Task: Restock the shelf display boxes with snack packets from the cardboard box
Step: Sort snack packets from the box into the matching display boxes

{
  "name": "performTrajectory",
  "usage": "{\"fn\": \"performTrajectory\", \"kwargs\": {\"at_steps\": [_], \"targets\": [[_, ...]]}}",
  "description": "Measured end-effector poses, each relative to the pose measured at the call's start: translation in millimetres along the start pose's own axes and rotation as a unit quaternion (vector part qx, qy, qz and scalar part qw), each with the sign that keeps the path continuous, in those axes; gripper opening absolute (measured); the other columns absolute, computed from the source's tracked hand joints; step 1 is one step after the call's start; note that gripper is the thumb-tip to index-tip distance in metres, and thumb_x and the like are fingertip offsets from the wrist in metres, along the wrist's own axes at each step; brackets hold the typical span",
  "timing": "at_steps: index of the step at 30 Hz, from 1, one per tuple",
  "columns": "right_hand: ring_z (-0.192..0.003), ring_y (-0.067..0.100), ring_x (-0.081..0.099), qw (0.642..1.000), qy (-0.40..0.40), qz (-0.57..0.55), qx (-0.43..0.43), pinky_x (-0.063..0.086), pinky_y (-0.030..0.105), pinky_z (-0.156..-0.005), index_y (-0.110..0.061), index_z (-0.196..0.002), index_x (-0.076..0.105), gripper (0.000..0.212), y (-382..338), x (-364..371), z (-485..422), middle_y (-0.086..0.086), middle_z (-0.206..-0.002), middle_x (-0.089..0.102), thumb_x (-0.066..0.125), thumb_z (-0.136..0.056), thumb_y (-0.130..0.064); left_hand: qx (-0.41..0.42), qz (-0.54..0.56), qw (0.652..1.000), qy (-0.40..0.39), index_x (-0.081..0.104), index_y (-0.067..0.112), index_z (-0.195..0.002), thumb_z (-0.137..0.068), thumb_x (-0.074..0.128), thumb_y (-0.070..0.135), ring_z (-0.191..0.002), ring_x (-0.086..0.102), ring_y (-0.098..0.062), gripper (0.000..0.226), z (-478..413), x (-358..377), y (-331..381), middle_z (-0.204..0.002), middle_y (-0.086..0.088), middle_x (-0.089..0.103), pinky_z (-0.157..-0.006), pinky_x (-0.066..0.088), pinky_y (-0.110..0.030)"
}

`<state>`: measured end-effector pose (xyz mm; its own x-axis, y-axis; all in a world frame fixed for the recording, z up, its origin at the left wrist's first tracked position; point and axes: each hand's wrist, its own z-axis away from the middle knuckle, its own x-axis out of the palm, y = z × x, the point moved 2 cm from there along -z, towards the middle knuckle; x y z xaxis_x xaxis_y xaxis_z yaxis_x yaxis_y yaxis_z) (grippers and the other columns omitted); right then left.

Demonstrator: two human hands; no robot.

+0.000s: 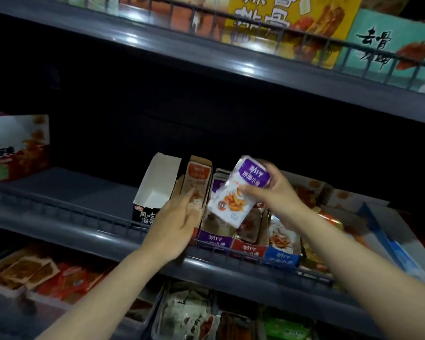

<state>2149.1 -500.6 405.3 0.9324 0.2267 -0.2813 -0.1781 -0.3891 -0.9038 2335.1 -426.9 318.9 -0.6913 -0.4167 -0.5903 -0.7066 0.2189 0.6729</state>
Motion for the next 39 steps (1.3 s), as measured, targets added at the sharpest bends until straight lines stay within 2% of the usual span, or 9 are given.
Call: {"fn": "performTrajectory", "kwargs": {"at_steps": [3,7,10,15,18,20,24,30,39], "targets": [[-0.088,0.006,0.064,0.999,0.022,0.02,-0.022,0.053,0.012,-0.062,-0.028,-0.105,0.051,0.043,6,0,-27,-0.011,-0.094,0.062,0.072,-0.08,-0.001,0.023,-0.122,0.992,-0.011,0.022,0.025,-0.151,-0.103,0.029,0.034,-0.146,0.01,-0.012,0.049,-6,11,-11,-0.157,0.002,0.024,-0.119,0.0,-0.029],[-0.081,-0.004,0.056,0.994,0.002,0.096,-0.043,0.047,0.003,-0.058,-0.026,-0.127,0.045,0.06,17,11,-47,-0.012,-0.095,0.058,0.074,-0.08,-0.003,0.035,-0.121,0.992,0.004,0.031,0.027,-0.147,-0.103,0.031,0.032,-0.147,0.007,-0.011,0.045,-9,23,-15,-0.153,0.005,0.033,-0.119,-0.007,-0.033],[-0.087,0.005,0.062,0.987,-0.028,0.151,-0.042,0.048,0.004,-0.061,-0.018,-0.131,0.049,0.06,30,19,-53,-0.009,-0.096,0.061,0.074,-0.078,-0.003,0.034,-0.12,0.992,0.019,0.039,0.033,-0.143,-0.1,0.039,0.033,-0.146,0.013,-0.015,0.043,-11,30,-17,-0.148,0.002,0.042,-0.119,-0.008,-0.035],[-0.1,0.007,0.058,0.971,-0.047,0.22,-0.076,0.052,0.017,-0.08,-0.022,-0.135,0.047,0.067,51,28,-51,-0.011,-0.108,0.058,0.077,-0.076,-0.007,0.027,-0.149,0.988,0.027,0.039,0.035,-0.142,-0.098,0.04,0.037,-0.144,0.022,-0.014,0.045,-10,35,-14,-0.142,-0.001,0.05,-0.115,-0.014,-0.033],[-0.116,0.019,0.051,0.92,-0.007,0.378,-0.105,0.048,0.037,-0.096,-0.027,-0.138,0.045,0.071,61,31,-48,0.001,-0.125,0.054,0.078,-0.076,-0.025,0.027,-0.145,0.988,0.036,0.04,0.036,-0.142,-0.098,0.039,0.039,-0.143,0.024,-0.012,0.044,-10,36,-13,-0.141,-0.002,0.051,-0.114,-0.015,-0.031],[-0.12,0.023,0.046,0.894,0.007,0.434,-0.111,0.044,0.041,-0.1,-0.03,-0.139,0.043,0.071,63,32,-46,0.004,-0.126,0.052,0.077,-0.077,-0.034,0.023,-0.142,0.989,0.033,0.039,0.036,-0.142,-0.099,0.037,0.039,-0.143,0.024,-0.012,0.043,-9,35,-13,-0.141,-0.002,0.051,-0.115,-0.015,-0.031],[-0.126,0.022,0.043,0.895,-0.037,0.432,-0.102,0.042,0.04,-0.103,-0.028,-0.142,0.04,0.075,65,31,-45,0.003,-0.136,0.048,0.076,-0.077,-0.036,0.023,-0.142,0.989,0.026,0.035,0.035,-0.144,-0.1,0.036,0.038,-0.144,0.022,-0.012,0.045,-6,33,-11,-0.143,-0.001,0.049,-0.116,-0.015,-0.034],[-0.116,0.018,0.055,0.912,-0.094,0.396,-0.042,0.051,0.038,-0.094,-0.022,-0.139,0.04,0.07,69,26,-50,0.002,-0.128,0.056,0.073,-0.079,-0.037,0.019,-0.147,0.989,0.02,0.036,0.033,-0.145,-0.1,0.035,0.038,-0.143,0.024,-0.013,0.045,-6,33,-10,-0.143,0.001,0.049,-0.119,-0.012,-0.038],[-0.116,0.016,0.055,0.918,-0.084,0.382,-0.068,0.052,0.037,-0.093,-0.029,-0.144,0.033,0.072,69,26,-52,0.001,-0.133,0.052,0.068,-0.083,-0.043,0.016,-0.142,0.989,0.031,0.035,0.03,-0.145,-0.099,0.039,0.037,-0.144,0.021,-0.015,0.047,-5,33,-11,-0.143,0.002,0.048,-0.119,-0.006,-0.042]]}}
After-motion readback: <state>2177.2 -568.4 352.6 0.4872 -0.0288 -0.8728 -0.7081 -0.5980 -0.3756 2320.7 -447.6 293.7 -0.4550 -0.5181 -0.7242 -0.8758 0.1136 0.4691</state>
